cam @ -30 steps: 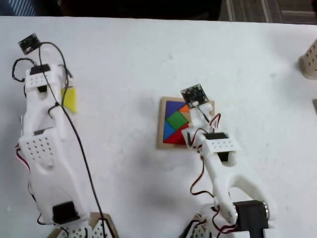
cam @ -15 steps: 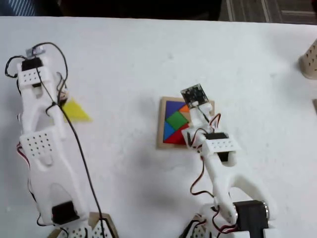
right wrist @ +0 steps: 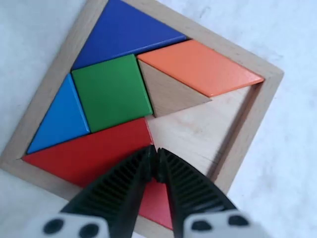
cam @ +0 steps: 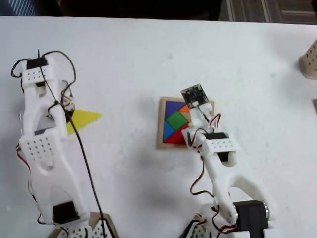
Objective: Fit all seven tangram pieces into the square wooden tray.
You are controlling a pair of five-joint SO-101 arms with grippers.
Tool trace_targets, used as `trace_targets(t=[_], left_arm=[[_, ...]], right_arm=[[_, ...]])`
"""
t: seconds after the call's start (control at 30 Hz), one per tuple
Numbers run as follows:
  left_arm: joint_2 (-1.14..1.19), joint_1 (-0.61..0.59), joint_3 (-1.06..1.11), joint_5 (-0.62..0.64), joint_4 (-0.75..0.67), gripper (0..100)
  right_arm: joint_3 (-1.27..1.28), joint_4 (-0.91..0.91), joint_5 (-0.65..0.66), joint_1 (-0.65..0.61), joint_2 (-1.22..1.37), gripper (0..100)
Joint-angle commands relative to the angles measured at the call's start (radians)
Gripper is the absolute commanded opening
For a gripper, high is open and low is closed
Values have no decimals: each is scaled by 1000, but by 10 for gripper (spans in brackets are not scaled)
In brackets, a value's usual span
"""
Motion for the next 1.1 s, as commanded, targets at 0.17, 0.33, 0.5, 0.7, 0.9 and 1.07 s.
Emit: trace_targets(t=[0.17,0.33,0.5,0.7,0.9,1.07], left_arm=[[-573,42,628,-68,-517,24],[-645,42,813,-216,-824,24],[-641,62,835,-350,-890,24],[-467,130,775,-377,-884,24],[-337,50,589,-305,-724,23],[-323,42,594,-292,-612,23]], right_arm=[[-12,7,12,-24,12,18],[-12,7,12,-24,12,18],[-12,7,12,-24,12,18],[-12,7,12,-24,12,18],[-12,7,12,-24,12,18],[-12,7,12,-24,12,18]])
